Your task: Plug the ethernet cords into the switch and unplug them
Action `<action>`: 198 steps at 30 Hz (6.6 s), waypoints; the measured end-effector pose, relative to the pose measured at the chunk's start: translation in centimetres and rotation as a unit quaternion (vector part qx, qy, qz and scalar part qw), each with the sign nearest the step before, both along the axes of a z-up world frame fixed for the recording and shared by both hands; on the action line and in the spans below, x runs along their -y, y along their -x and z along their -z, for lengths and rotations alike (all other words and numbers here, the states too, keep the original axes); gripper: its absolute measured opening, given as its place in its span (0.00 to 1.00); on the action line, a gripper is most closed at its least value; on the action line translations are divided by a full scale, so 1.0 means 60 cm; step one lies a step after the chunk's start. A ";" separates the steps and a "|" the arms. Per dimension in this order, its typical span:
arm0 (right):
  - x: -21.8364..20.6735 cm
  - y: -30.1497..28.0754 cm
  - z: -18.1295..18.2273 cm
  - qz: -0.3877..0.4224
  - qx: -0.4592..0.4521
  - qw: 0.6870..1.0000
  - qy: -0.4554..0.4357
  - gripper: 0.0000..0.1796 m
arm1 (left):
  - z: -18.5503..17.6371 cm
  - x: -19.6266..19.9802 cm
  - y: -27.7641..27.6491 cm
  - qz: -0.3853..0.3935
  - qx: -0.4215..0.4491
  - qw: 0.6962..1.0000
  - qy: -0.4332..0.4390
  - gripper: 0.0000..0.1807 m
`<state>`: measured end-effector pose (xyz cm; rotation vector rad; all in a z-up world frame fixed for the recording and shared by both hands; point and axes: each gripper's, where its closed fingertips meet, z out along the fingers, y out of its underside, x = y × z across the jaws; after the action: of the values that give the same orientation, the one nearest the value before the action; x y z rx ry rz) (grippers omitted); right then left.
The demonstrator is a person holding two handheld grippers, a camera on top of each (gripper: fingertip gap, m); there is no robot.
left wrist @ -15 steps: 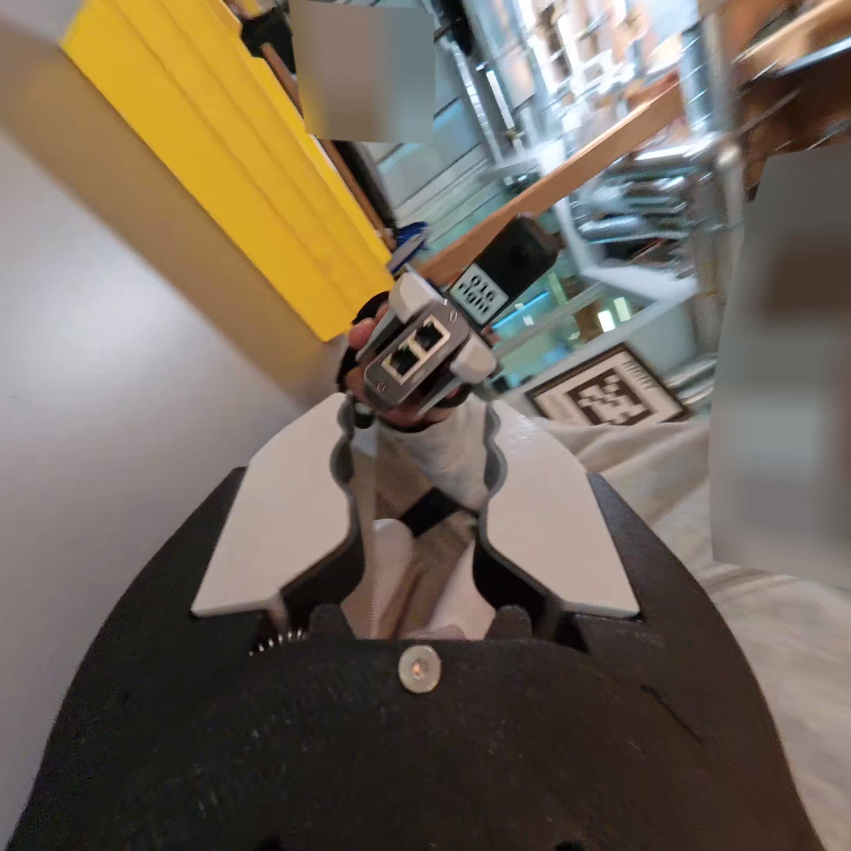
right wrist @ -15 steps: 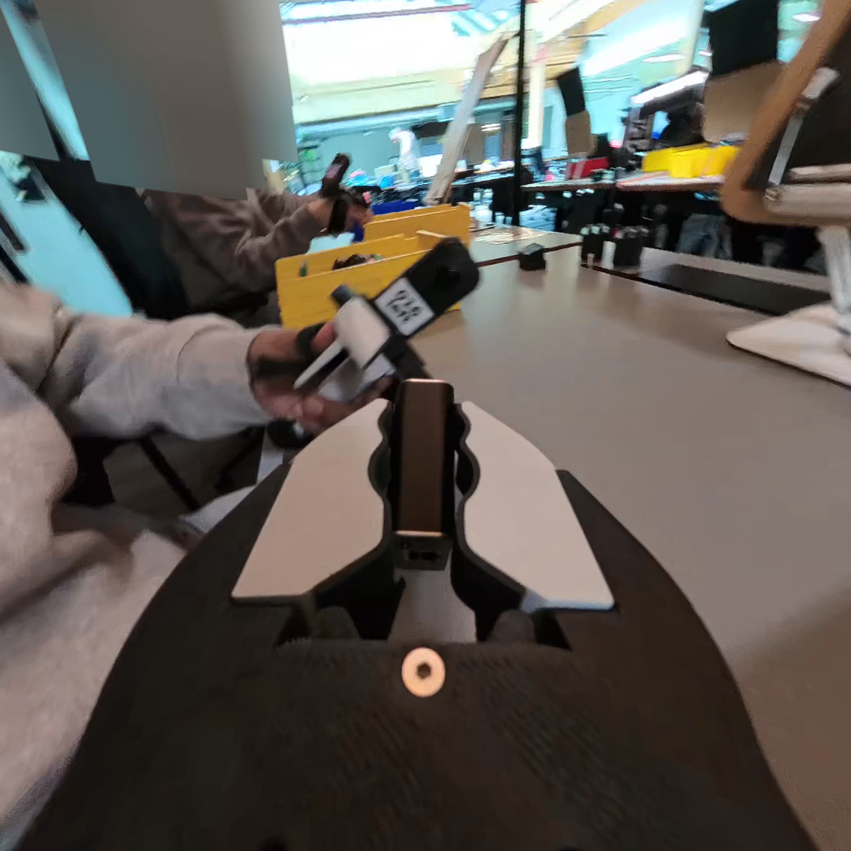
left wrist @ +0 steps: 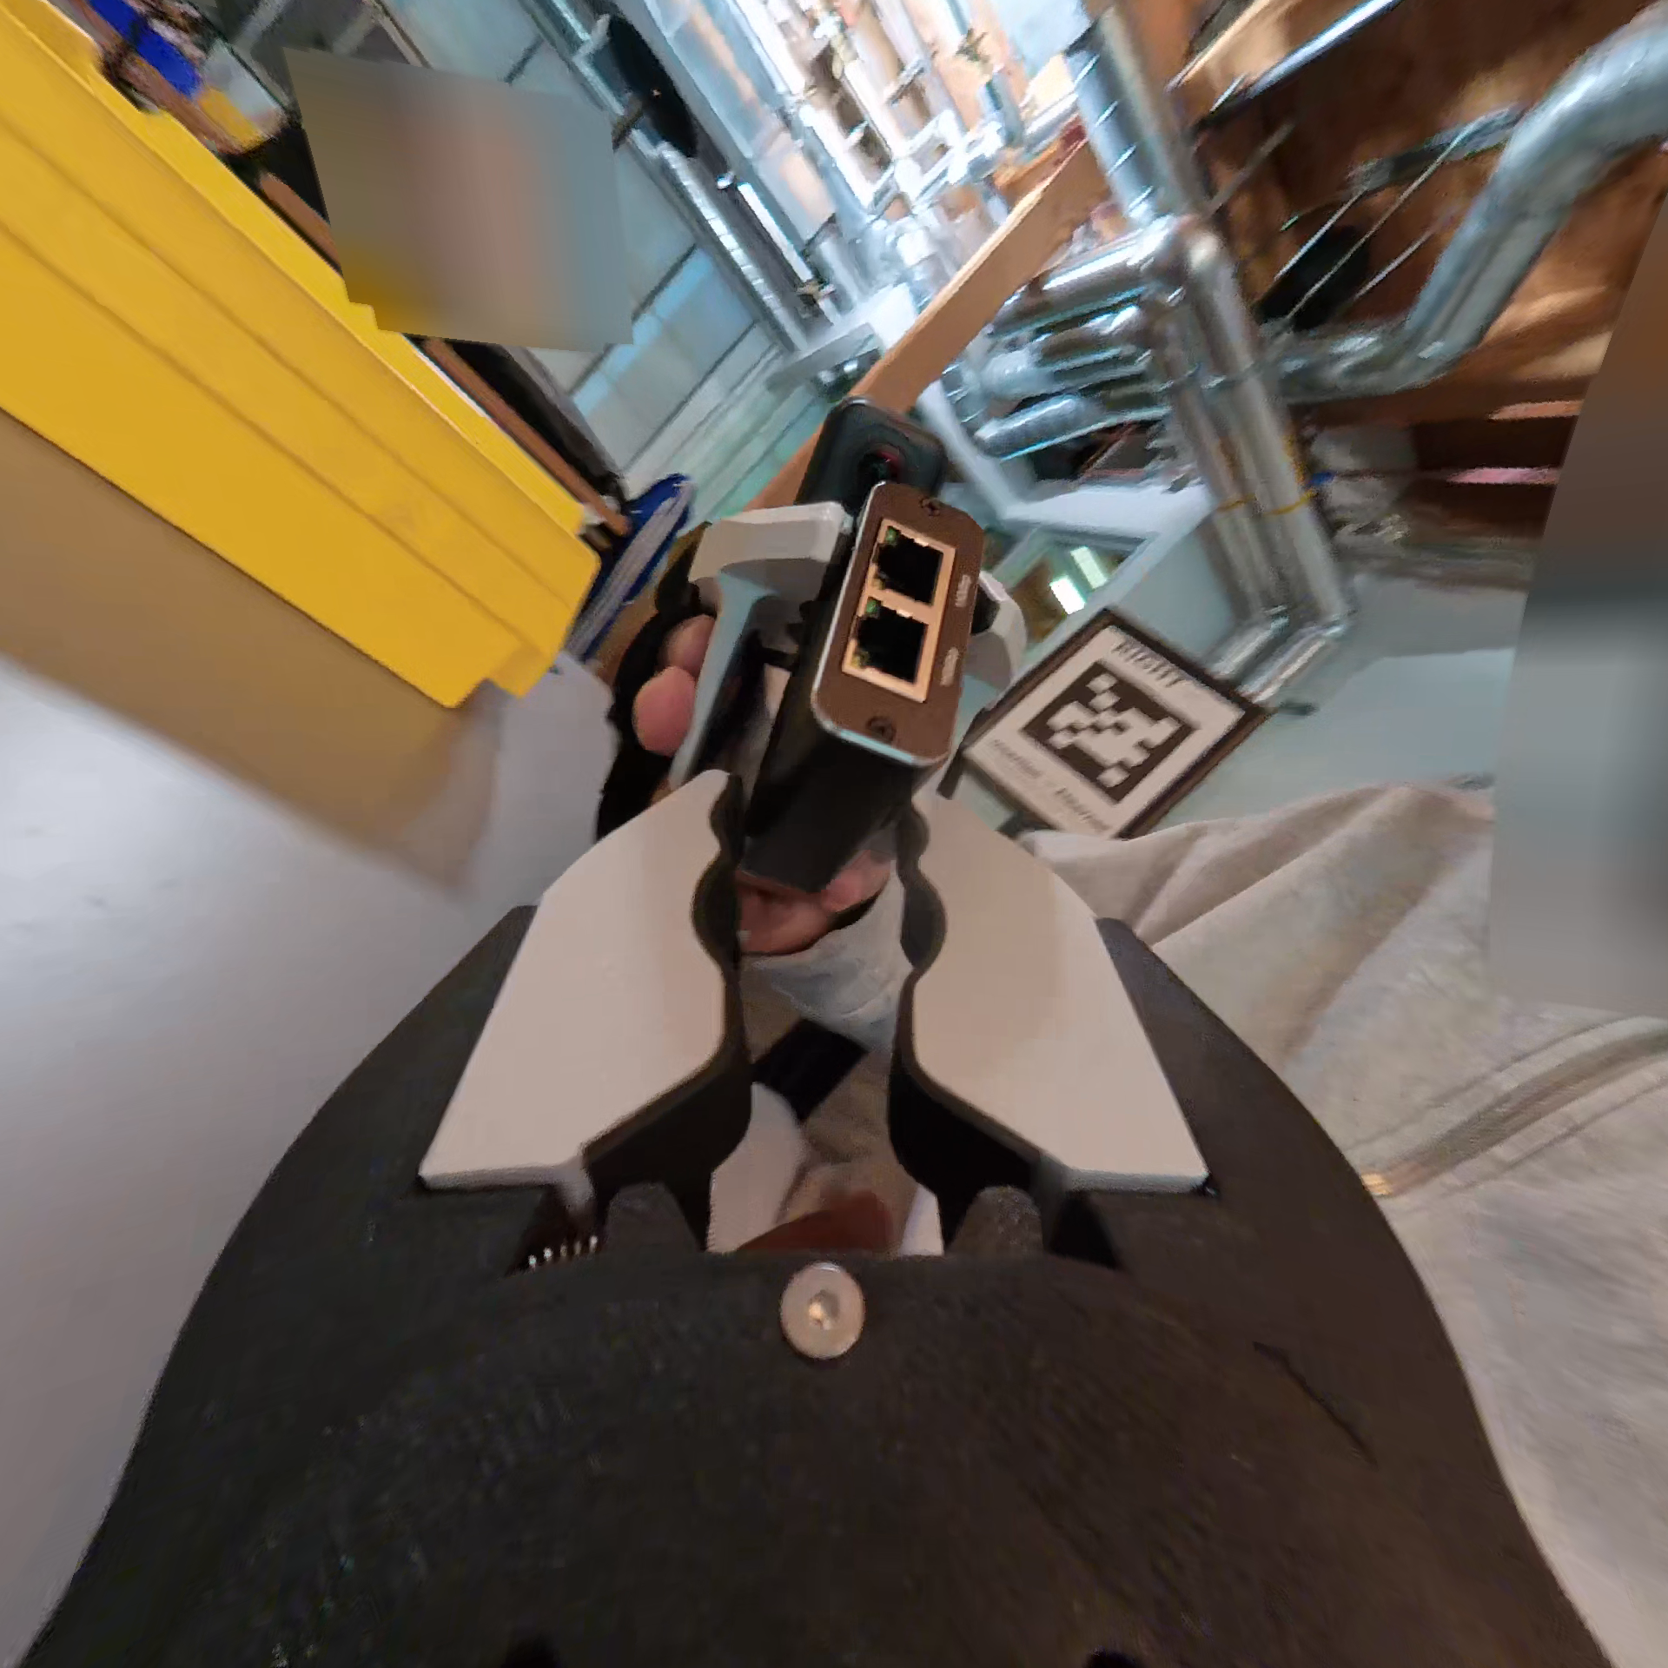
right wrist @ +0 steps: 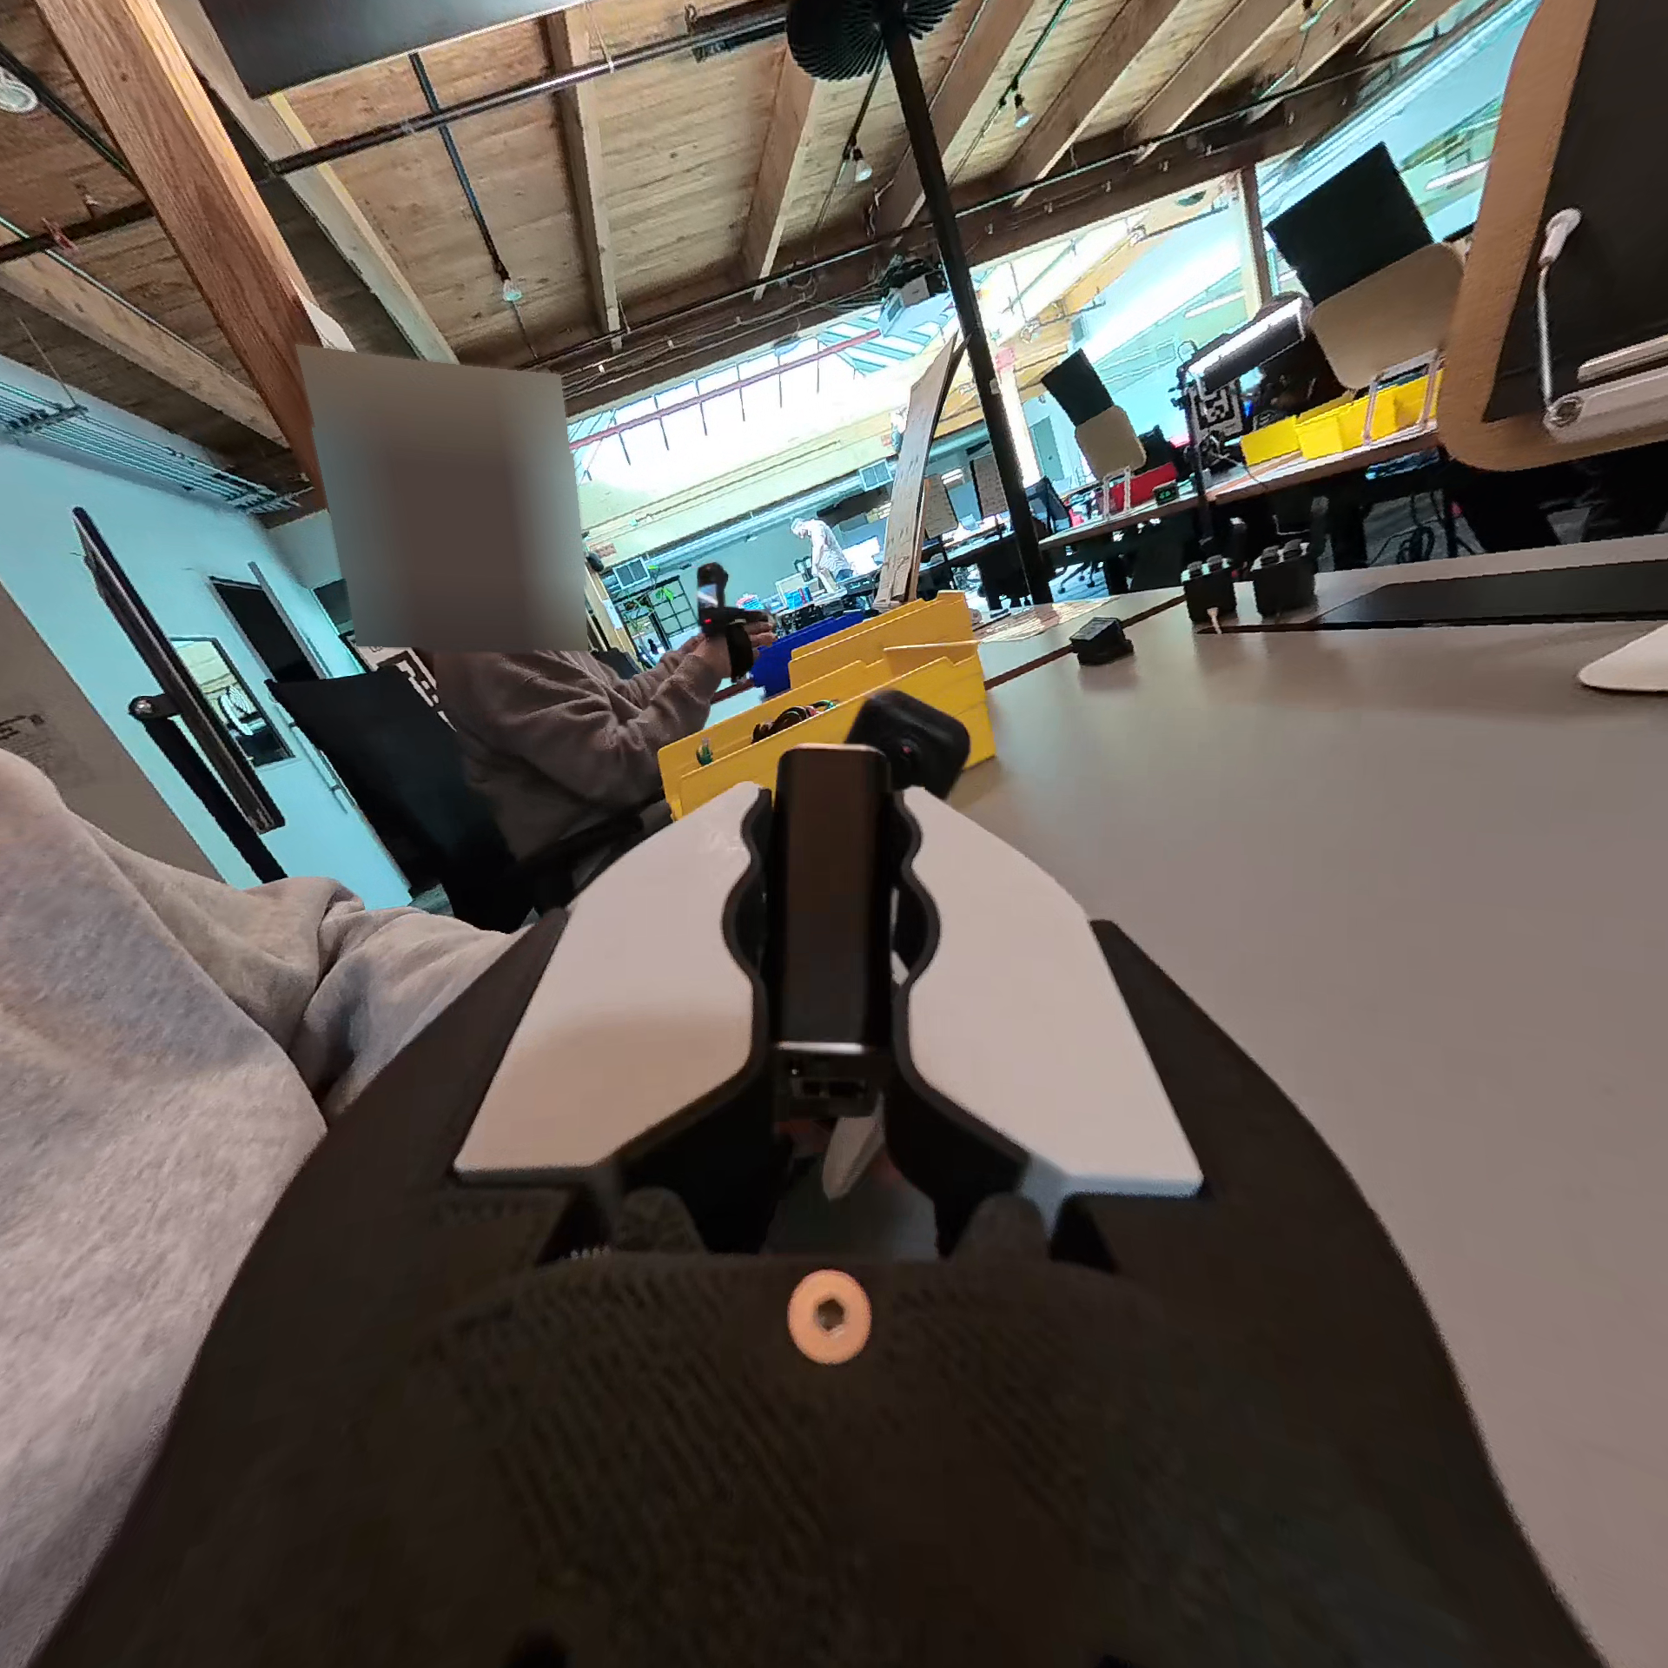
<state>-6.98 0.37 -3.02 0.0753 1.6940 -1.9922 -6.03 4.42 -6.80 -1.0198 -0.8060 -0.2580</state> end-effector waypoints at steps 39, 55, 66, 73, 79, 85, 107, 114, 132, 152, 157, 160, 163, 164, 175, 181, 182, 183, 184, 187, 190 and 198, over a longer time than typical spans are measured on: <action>0.000 -0.016 0.016 -0.043 -0.124 0.991 0.015 0.14 | 0.013 0.031 -0.034 0.103 0.058 0.988 -0.099 0.49; 0.008 -0.046 0.040 -0.092 -0.105 0.990 -0.025 0.14 | 0.005 0.039 -0.030 -0.063 -0.138 0.977 0.152 0.14; 0.010 -0.024 0.023 -0.068 -0.053 0.996 -0.006 0.32 | 0.005 0.069 -0.021 -0.133 -0.176 0.941 0.257 0.13; 0.016 -0.016 0.035 -0.059 -0.049 0.997 -0.028 0.31 | -0.010 0.094 -0.017 -0.174 -0.173 0.938 0.244 0.13; 0.019 -0.012 0.041 -0.044 -0.064 0.996 -0.039 0.27 | 0.000 0.093 -0.013 -0.179 -0.169 0.932 0.264 0.13; 0.022 0.003 0.054 0.018 -0.147 0.987 -0.067 0.20 | 0.003 0.093 -0.012 -0.185 -0.175 0.924 0.285 0.13; 0.011 -0.030 0.038 -0.077 -0.064 0.994 -0.042 0.13 | 0.016 0.045 -0.028 -0.109 -0.183 0.940 0.265 0.17; 0.010 -0.040 0.035 -0.064 -0.113 0.991 -0.021 0.13 | 0.017 0.043 -0.029 -0.102 -0.176 0.945 0.257 0.14; 0.021 -0.014 0.047 -0.060 -0.022 0.997 -0.053 0.23 | 0.024 0.099 -0.004 -0.219 -0.207 0.850 0.432 0.14; 0.021 -0.036 0.048 -0.032 -0.136 0.989 -0.043 0.25 | 0.065 0.074 0.000 -0.189 -0.196 0.820 0.504 0.14; 0.022 -0.030 0.049 -0.022 -0.141 0.989 -0.043 0.20 | 0.059 0.074 -0.001 -0.196 -0.203 0.815 0.505 0.14; 0.022 -0.026 0.046 -0.021 -0.133 0.990 -0.039 0.20 | 0.053 0.076 -0.001 -0.203 -0.207 0.818 0.497 0.14; 0.020 -0.016 0.045 -0.019 -0.115 0.992 -0.039 0.20 | 0.046 0.081 -0.001 -0.209 -0.204 0.822 0.488 0.14; 0.020 -0.011 0.045 -0.018 -0.108 0.993 -0.041 0.20 | 0.043 0.084 -0.001 -0.213 -0.203 0.825 0.483 0.14; 0.024 -0.009 0.057 -0.032 -0.069 0.995 -0.067 0.21 | 0.037 0.098 0.001 -0.224 -0.189 0.840 0.456 0.14; 0.029 -0.001 0.061 -0.011 -0.056 0.995 -0.082 0.31 | 0.047 0.100 0.005 -0.233 -0.191 0.812 0.500 0.14; 0.031 -0.003 0.062 -0.008 -0.052 0.995 -0.085 0.35 | 0.049 0.100 0.005 -0.235 -0.194 0.801 0.515 0.14; 0.033 -0.006 0.063 -0.005 -0.047 0.995 -0.091 0.38 | 0.052 0.099 0.006 -0.237 -0.197 0.790 0.530 0.14; 0.035 -0.011 0.066 -0.003 -0.043 0.994 -0.098 0.39 | 0.055 0.097 0.006 -0.236 -0.200 0.780 0.543 0.14; 0.040 -0.024 0.081 0.004 -0.050 0.991 -0.126 0.41 | 0.064 0.088 0.007 -0.232 -0.211 0.750 0.583 0.14; 0.040 -0.023 0.090 0.012 -0.062 0.987 -0.147 0.35 | 0.070 0.085 0.008 -0.233 -0.221 0.714 0.622 0.14; 0.035 -0.023 0.092 -0.009 -0.063 0.985 -0.161 0.35 | 0.067 0.081 0.010 -0.240 -0.215 0.743 0.586 0.19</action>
<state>-5.60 -1.71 -8.57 0.0483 2.0787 -1.7232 -6.60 -0.41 -10.80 -1.8811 -0.7332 1.0571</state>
